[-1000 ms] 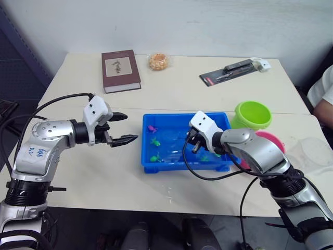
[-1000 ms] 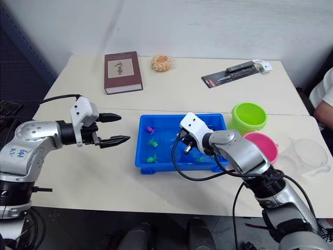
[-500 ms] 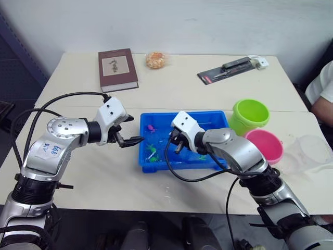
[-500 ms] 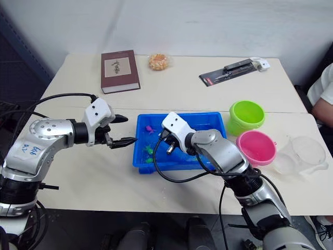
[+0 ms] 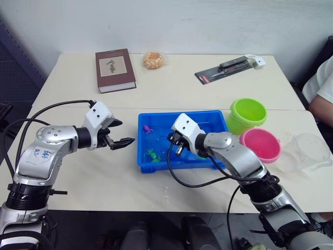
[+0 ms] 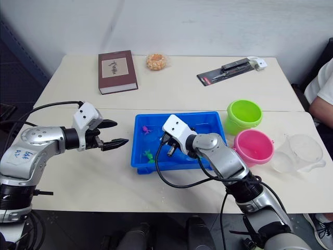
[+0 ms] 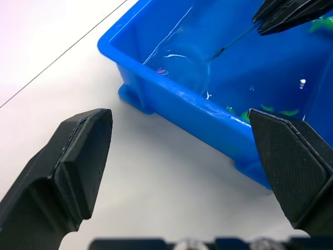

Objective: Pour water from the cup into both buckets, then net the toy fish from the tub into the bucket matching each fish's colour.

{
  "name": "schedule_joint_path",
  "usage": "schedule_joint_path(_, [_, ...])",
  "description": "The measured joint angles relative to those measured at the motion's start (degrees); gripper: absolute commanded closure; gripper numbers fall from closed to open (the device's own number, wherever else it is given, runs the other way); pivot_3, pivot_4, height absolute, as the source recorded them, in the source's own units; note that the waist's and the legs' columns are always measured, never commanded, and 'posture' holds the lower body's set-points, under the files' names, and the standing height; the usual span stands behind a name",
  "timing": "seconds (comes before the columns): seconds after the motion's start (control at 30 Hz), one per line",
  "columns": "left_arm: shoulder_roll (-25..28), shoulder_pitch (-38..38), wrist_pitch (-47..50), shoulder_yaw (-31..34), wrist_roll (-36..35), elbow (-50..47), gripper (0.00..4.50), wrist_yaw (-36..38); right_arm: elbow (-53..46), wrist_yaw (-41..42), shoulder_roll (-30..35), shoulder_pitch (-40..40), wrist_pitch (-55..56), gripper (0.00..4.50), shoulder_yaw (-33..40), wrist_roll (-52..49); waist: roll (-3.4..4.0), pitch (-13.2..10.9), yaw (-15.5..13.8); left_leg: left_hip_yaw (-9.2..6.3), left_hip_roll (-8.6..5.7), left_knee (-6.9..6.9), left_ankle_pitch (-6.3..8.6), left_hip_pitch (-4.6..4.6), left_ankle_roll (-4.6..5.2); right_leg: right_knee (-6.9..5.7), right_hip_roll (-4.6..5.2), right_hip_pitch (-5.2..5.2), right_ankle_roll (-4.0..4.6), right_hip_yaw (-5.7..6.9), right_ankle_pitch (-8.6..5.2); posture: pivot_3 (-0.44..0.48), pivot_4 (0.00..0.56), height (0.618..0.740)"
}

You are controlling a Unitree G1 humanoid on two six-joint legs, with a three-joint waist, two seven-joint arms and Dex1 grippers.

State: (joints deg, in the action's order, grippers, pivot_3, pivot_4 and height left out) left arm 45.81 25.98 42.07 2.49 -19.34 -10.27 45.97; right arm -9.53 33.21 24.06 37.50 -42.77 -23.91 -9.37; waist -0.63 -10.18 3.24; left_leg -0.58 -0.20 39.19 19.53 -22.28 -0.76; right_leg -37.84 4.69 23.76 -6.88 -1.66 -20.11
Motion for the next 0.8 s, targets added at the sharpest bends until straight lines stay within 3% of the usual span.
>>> schedule_joint_path(0.3, [0.0,0.0,-1.6,0.0,0.0,2.1,0.04,0.1,-1.5,2.0,1.8,-1.4,4.6,4.5,-0.6,3.8,0.0,0.0,0.0,0.0,-0.01,0.0,0.0,0.0,0.0,0.0,0.0,0.0,0.0,0.0,0.0,0.0,0.15,0.74])
schedule_joint_path(0.8, [0.0,0.1,-1.6,0.0,-0.6,2.2,0.04,0.4,-1.5,3.1,-0.5,-3.9,8.1,4.5,-2.6,9.3,0.0,0.0,0.1,0.01,0.0,0.0,-0.01,0.02,-0.01,-0.03,-0.01,0.0,0.0,0.01,0.0,0.0,0.15,0.74])
